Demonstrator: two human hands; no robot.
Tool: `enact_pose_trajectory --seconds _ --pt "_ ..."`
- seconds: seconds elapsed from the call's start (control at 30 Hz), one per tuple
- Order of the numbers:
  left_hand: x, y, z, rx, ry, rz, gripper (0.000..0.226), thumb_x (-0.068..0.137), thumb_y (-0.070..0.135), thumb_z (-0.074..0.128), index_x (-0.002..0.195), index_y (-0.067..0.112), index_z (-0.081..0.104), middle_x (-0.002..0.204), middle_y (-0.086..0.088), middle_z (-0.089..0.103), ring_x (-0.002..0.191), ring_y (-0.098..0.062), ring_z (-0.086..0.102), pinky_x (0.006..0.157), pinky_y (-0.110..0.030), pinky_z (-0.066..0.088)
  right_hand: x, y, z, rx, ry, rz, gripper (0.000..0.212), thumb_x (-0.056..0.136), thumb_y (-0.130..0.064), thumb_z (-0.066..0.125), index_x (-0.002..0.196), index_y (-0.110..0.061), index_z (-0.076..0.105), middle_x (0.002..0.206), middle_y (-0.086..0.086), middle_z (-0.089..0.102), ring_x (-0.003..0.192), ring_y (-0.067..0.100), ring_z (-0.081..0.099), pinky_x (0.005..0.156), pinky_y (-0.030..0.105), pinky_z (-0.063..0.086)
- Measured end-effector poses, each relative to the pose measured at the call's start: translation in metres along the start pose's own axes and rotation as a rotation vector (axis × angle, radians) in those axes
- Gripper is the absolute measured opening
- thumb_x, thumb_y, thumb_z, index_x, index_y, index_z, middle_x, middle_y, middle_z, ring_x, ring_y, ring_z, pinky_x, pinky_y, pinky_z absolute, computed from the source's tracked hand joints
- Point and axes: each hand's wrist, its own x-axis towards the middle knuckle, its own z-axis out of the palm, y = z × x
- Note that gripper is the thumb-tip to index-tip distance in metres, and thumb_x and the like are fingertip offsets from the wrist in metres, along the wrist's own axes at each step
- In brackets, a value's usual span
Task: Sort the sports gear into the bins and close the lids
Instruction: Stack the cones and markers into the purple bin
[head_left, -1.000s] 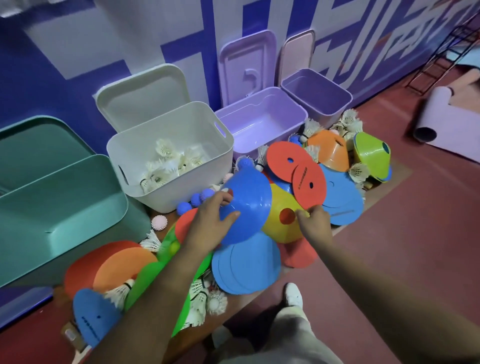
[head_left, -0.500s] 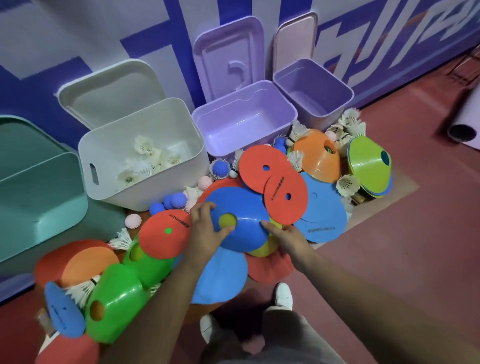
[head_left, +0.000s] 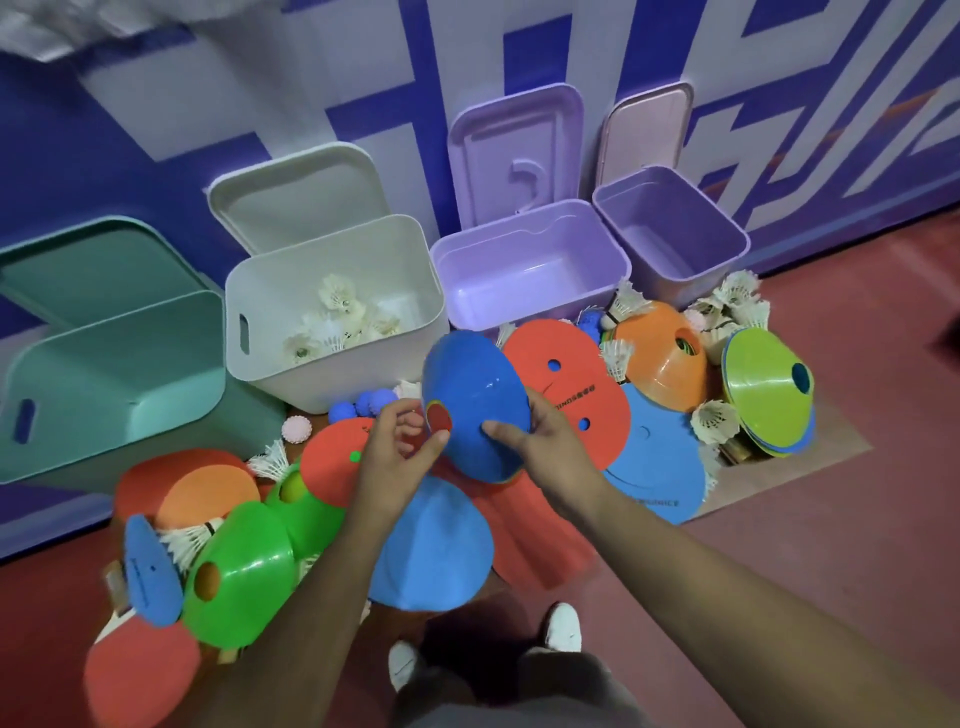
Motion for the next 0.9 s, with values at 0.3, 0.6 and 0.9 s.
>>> enact_pose_trajectory --seconds 0.3,0.6,0.9 --pt "0.006 0.068 0.024 -0.557 -0.098 -0.116 0.045 0.089 0.021 0.068 0.129 0.015 0.048 0.103 -0.011 0.069 0.097 -0.025 0.064 0.092 -0.043 0.050 0.014 -0.028 -0.008 -0.823 -0.170 -0.579 0.048 0.072 0.009 0.050 0.114 -0.010 0.064 0.108 0.003 0.066 0.103 0.021 0.057 0.093 0.029 0.043" --pt "0.019 0.073 0.040 -0.280 -0.002 -0.075 0.050 0.088 0.013 0.069 0.133 0.017 0.047 0.104 -0.006 0.068 0.087 -0.006 0.067 0.076 -0.017 0.051 0.028 -0.021 -0.086 -0.807 0.117 -0.057 0.064 0.082 -0.047 0.073 0.134 -0.016 0.053 0.129 0.007 0.048 0.115 0.020 0.053 0.095 0.022 0.041" --pt "0.021 0.059 0.048 -0.124 -0.018 -0.041 0.049 0.084 0.009 0.073 0.124 0.026 0.049 0.099 0.012 0.063 0.078 0.008 0.063 0.069 -0.010 0.049 0.063 0.029 -0.126 -1.074 0.328 0.288 0.068 0.071 -0.047 0.080 0.118 -0.011 0.047 0.122 0.017 0.046 0.113 0.040 0.049 0.093 0.048 0.046"
